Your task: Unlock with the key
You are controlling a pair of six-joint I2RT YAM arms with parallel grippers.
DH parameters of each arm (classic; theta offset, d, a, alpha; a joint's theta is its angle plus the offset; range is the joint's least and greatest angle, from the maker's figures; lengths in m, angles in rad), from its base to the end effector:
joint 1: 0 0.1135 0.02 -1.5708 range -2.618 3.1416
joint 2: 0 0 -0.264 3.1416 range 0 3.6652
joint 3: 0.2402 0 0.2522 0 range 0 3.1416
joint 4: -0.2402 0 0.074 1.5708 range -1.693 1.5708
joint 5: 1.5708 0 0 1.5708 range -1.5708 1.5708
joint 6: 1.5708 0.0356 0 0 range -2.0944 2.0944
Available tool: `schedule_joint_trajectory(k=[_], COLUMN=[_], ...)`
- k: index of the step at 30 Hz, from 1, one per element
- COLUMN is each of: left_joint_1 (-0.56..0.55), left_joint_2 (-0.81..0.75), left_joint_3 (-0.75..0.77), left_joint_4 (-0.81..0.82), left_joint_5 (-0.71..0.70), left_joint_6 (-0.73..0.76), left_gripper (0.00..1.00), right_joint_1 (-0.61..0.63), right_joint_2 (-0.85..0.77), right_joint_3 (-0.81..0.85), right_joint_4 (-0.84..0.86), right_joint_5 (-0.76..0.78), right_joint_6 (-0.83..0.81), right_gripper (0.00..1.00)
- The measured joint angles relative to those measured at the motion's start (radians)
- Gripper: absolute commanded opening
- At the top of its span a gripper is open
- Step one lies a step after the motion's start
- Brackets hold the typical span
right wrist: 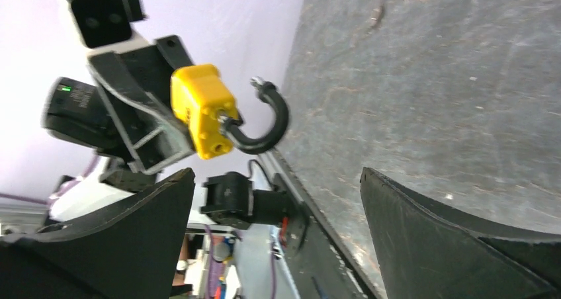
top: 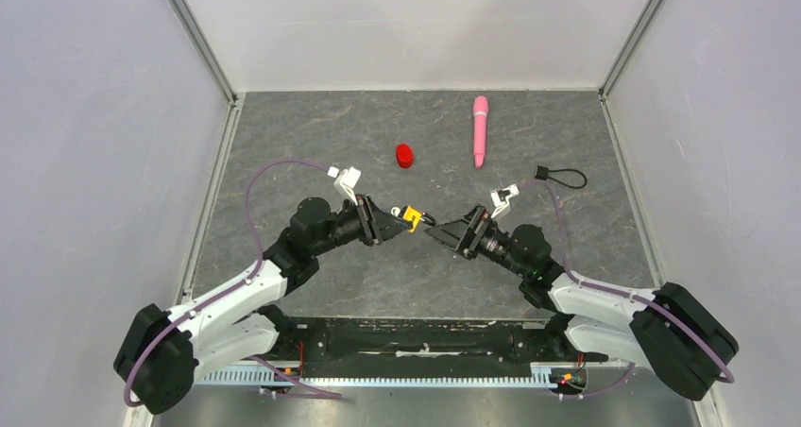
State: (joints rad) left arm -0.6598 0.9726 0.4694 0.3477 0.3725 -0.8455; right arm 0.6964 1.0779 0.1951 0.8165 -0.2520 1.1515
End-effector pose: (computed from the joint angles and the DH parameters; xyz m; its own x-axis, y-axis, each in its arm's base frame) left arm 0.1665 -0.1455 0.2495 -0.7210 -0.3228 -0.6132 0.4756 0.4130 -0.7767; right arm 0.1517 0.1384 0.1878 -0.7624 0.5155 -0.3911 -0.2842 0.2763 0.9181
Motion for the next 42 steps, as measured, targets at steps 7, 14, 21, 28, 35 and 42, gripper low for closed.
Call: schedule_joint_trajectory(k=[7, 14, 21, 28, 35, 42], left_joint_1=[-0.022, -0.085, -0.135, -0.142, -0.146, -0.146], left_joint_2=[0.026, 0.064, 0.066, 0.066, 0.066, 0.066], left_joint_3=[-0.011, -0.022, -0.027, -0.030, -0.052, -0.060], left_joint_4=[0.085, 0.180, 0.203, 0.200, 0.201, 0.210], left_joint_5=[0.000, -0.003, -0.018, -0.052, -0.083, -0.087], left_joint_6=[-0.041, -0.090, -0.116, -0.179, -0.242, -0.270], left_gripper=[0.02, 0.02, 0.02, 0.02, 0.02, 0.12], right_joint_1=[0.000, 0.001, 0.002, -0.004, -0.006, -0.006], right_joint_2=[0.045, 0.120, 0.147, 0.147, 0.148, 0.148], right_joint_3=[-0.005, 0.001, 0.011, 0.011, 0.010, 0.010], right_joint_4=[0.229, 0.344, 0.417, 0.402, 0.389, 0.386], right_joint_5=[-0.026, -0.035, -0.043, -0.027, -0.022, -0.023], right_joint_6=[0.106, 0.147, 0.164, 0.148, 0.130, 0.129], right_gripper=[0.95, 0.82, 0.60, 0.42, 0.30, 0.12])
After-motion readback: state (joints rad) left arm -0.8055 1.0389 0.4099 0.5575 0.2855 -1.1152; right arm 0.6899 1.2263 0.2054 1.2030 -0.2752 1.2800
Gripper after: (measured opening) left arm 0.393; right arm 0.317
